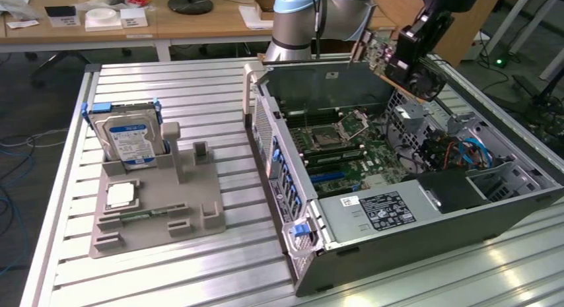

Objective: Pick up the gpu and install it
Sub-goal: 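Insert the gpu into the slot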

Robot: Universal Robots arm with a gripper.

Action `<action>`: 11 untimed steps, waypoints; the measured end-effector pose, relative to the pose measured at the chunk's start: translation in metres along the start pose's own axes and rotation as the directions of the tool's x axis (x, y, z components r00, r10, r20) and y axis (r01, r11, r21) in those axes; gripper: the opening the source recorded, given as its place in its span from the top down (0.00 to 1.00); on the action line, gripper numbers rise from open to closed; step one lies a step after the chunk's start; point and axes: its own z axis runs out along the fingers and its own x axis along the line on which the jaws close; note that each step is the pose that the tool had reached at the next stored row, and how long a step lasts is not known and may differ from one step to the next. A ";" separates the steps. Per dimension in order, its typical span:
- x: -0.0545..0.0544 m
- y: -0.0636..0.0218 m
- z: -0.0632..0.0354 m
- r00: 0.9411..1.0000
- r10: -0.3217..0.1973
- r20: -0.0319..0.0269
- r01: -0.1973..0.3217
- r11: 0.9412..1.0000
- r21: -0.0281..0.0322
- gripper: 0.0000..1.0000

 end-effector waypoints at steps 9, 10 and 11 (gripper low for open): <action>0.000 0.0000 0.0000 0.996 -0.088 -0.005 0.088 0.996 -0.001 0.72; 0.000 0.0000 0.0000 0.995 -0.098 -0.006 0.098 0.995 -0.001 0.72; 0.000 0.0000 0.0000 0.994 -0.107 -0.006 0.107 0.994 -0.001 0.72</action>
